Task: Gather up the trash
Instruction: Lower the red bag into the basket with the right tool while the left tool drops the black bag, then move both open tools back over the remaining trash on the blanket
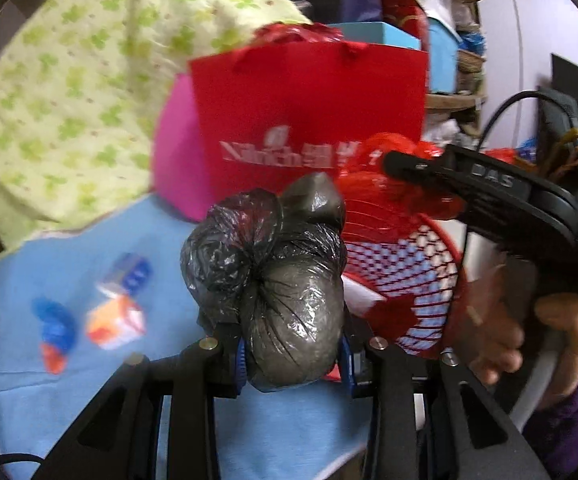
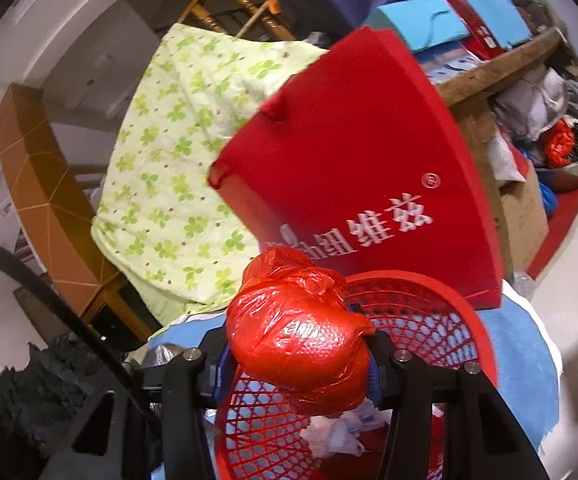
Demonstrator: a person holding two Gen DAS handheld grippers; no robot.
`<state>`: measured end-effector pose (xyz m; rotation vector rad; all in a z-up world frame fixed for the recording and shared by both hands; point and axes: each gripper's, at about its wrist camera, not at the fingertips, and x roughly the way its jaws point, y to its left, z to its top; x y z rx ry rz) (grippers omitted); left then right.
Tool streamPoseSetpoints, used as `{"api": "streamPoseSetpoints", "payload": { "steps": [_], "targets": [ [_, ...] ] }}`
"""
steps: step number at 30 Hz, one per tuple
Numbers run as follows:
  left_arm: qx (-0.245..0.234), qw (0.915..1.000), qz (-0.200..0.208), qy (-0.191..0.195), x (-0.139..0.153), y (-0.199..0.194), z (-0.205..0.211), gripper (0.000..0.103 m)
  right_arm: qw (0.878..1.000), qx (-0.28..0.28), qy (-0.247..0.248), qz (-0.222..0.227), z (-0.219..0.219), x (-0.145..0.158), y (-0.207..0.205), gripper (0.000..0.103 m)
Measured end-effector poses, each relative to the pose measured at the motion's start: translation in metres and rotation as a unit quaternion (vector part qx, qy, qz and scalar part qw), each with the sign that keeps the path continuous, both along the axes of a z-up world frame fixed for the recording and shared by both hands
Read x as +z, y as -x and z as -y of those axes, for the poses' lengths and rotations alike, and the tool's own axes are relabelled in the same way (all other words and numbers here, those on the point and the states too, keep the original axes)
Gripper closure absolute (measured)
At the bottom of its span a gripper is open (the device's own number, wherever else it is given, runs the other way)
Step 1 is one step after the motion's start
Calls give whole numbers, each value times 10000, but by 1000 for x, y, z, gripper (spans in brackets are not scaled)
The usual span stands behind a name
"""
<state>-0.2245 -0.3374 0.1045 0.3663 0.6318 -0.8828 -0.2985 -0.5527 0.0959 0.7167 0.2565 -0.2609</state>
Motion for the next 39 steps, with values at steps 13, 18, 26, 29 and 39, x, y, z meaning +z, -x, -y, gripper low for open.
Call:
{"api": "streamPoseSetpoints", "payload": {
  "steps": [13,18,26,29,39],
  "targets": [
    [241,9991,-297,209,-16,-16,-21,47,9992,-6,-405,-31,9,-11,-3,34],
    [860,9957,-316,143,-25,-40,-67,46,9998,189,65,5,-22,3,-19,34],
    [2046,9785,-250,84,-35,-91,-168,44,9889,783,1195,406,-108,30,-48,34],
    [2499,9678,-282,70,-41,-107,-206,43,9811,1073,1523,529,-142,34,-61,33],
    [3325,9424,-266,-243,-77,-143,-286,43,9523,2265,2045,-81,-245,6,-123,30]
  ]
}}
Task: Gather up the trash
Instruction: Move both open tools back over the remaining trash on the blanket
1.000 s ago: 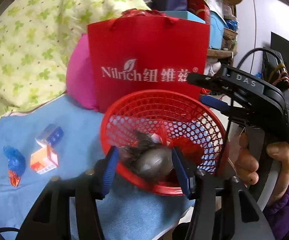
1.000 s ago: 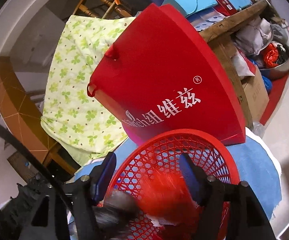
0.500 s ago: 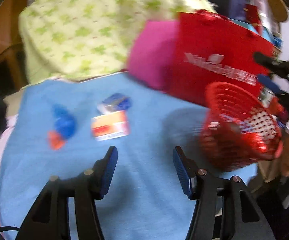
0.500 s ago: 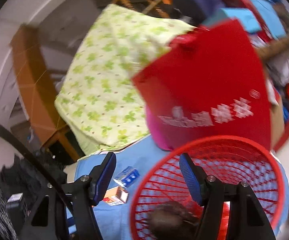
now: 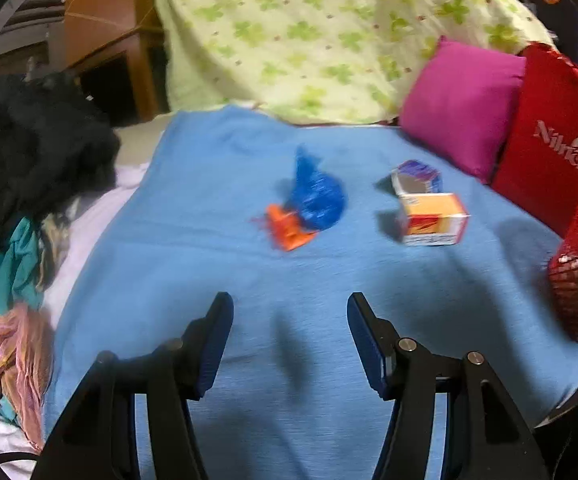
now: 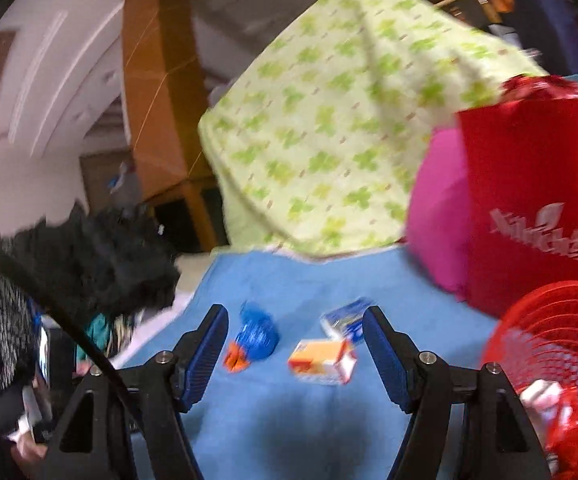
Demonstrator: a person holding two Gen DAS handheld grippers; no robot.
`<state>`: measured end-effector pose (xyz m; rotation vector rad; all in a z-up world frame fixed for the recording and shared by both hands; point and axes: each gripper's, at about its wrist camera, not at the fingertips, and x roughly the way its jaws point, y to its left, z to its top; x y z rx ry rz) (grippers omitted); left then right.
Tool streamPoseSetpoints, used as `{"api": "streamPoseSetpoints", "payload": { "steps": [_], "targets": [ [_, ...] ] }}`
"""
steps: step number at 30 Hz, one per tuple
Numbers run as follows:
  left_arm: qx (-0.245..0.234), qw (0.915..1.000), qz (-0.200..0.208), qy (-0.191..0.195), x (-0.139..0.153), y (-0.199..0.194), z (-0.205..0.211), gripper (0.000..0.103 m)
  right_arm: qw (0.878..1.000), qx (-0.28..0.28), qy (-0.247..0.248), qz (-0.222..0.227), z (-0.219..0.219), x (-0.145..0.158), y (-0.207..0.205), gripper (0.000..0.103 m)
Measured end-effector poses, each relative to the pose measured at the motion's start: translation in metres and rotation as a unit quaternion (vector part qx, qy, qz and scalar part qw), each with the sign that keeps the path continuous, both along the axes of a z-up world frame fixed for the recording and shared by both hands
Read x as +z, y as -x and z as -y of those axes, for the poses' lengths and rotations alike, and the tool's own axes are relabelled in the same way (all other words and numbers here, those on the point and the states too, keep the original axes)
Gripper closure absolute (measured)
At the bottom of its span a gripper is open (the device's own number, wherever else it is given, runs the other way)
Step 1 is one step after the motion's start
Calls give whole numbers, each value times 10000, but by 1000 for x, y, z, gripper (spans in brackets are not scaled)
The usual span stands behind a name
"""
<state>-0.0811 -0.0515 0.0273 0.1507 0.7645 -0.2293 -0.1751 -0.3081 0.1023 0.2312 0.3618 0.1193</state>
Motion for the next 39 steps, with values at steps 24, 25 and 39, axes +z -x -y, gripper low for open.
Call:
{"api": "streamPoseSetpoints", "payload": {
  "steps": [24,25,39],
  "targets": [
    [455,9990,-33,-21,-33,-36,-39,43,9785,-107,835,-1882,-45,-107,-88,30],
    [362,9993,31,-126,-33,-34,-37,43,9775,-248,967,-1859,-39,-114,-90,30],
    [-318,9989,151,-321,-37,-9,-18,43,9588,-1102,918,-2453,3,-148,-113,30]
  ]
}}
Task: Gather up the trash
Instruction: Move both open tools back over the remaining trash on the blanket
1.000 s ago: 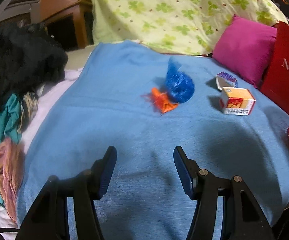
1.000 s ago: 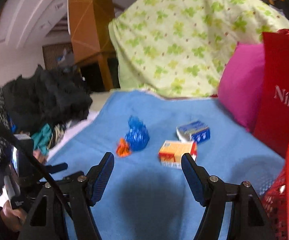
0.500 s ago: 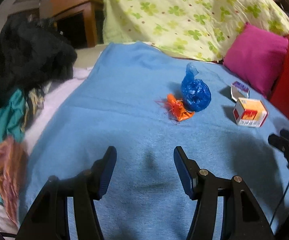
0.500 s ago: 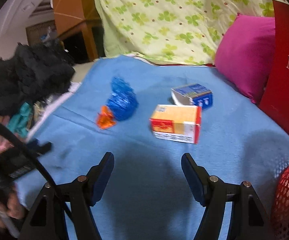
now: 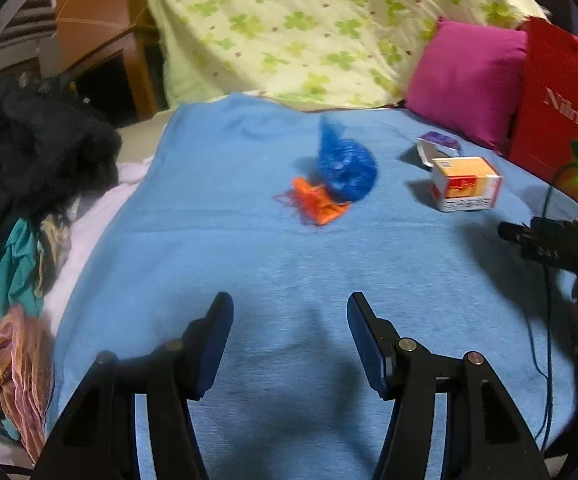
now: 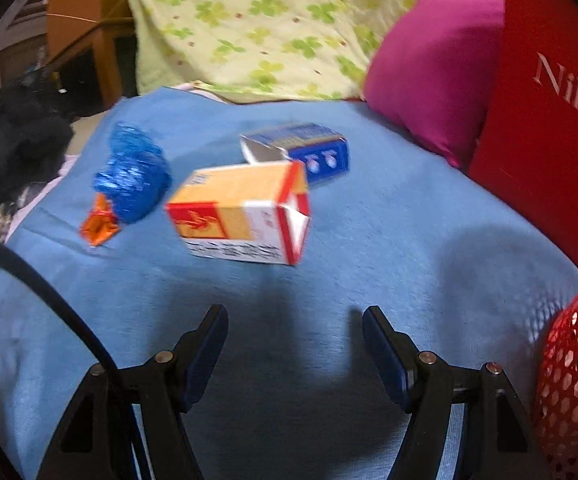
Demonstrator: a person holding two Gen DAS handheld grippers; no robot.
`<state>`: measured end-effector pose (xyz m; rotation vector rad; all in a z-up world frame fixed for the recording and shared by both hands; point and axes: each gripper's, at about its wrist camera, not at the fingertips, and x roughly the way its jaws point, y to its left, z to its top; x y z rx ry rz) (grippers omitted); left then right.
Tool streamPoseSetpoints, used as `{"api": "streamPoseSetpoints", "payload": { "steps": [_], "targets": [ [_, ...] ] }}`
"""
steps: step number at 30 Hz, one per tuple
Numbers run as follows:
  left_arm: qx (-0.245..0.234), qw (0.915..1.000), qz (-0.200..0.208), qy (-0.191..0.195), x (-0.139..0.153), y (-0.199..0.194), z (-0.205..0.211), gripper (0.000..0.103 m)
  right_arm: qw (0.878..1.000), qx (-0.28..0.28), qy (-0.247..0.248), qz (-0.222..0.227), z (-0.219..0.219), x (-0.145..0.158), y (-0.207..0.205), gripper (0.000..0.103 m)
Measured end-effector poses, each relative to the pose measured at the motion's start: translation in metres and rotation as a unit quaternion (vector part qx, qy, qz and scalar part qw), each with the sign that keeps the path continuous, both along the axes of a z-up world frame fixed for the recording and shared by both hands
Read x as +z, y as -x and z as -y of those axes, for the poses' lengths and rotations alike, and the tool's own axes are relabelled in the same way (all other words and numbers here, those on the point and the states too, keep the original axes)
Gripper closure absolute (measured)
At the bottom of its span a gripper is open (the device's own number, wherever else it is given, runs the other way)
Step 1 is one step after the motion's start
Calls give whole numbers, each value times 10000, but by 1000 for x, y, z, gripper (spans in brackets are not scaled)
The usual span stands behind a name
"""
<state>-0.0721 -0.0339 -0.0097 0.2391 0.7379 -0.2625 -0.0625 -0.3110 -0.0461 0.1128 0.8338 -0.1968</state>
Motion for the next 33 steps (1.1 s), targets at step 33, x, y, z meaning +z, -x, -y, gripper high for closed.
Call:
{"api": "streamPoseSetpoints", "payload": {
  "steps": [33],
  "targets": [
    [-510,9971,40,555,18,26,-1,42,9921,-1110,281,-521,1,9,-16,30]
  ]
}}
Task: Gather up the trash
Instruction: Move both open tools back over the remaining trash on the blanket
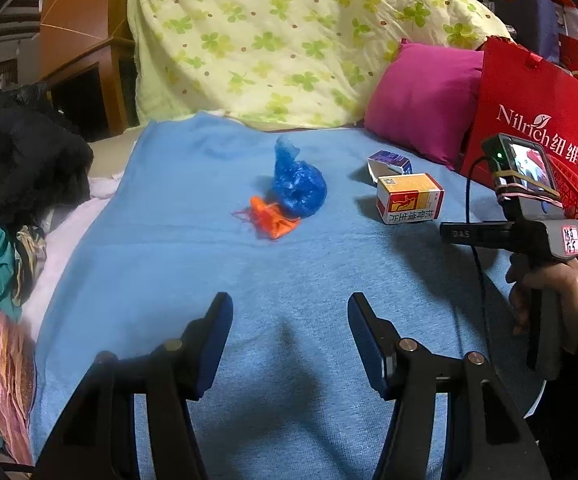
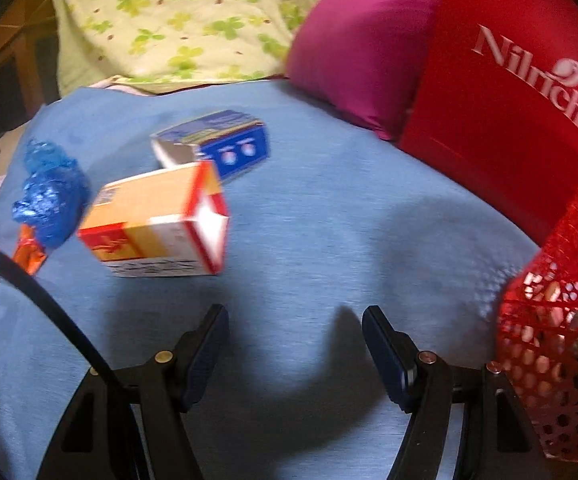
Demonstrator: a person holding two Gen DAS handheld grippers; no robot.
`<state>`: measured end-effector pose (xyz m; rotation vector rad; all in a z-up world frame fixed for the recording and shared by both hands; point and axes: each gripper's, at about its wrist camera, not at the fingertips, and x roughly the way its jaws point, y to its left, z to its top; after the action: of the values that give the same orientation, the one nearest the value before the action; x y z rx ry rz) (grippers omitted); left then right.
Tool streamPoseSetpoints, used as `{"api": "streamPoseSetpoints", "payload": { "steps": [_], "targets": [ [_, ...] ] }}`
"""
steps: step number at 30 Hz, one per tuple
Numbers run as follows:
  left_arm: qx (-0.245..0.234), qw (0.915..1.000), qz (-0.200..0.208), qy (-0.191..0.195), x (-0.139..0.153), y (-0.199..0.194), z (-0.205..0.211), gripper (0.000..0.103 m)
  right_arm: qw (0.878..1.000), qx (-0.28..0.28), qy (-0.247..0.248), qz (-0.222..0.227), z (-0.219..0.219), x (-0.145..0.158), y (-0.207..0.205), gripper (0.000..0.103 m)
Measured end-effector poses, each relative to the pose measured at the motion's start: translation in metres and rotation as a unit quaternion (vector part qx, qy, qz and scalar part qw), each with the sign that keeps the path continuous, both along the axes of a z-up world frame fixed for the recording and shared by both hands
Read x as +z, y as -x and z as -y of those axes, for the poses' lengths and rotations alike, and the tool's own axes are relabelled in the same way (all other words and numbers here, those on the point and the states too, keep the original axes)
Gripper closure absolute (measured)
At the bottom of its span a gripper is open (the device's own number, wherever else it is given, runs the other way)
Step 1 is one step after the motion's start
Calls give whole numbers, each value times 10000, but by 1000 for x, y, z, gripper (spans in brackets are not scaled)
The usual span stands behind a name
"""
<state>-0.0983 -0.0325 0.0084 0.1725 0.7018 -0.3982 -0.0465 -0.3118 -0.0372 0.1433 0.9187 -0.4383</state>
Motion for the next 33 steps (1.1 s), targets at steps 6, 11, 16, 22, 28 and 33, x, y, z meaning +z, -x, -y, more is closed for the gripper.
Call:
{"api": "streamPoseSetpoints", "payload": {
  "steps": [6,11,16,22,28,33],
  "targets": [
    [58,9999,-106,12,-3,-3,-1,42,10000,52,-71,-24,-8,-3,-3,30],
    [63,9999,-106,-83,-5,-3,1,42,9999,38,-119,9,-6,-2,-3,30],
    [87,9997,-132,-159,-9,-5,4,42,9998,145,-141,10,-5,-3,-8,30],
    [91,9995,-153,-265,-12,-7,10,42,9996,218,-167,70,-3,-1,-10,30],
    [48,9991,-158,-387,-16,-7,20,42,9994,220,-241,91,5,-5,-9,30],
    [21,9987,-186,-471,-20,-9,30,42,9991,292,-289,112,8,-7,-10,30]
  ]
}}
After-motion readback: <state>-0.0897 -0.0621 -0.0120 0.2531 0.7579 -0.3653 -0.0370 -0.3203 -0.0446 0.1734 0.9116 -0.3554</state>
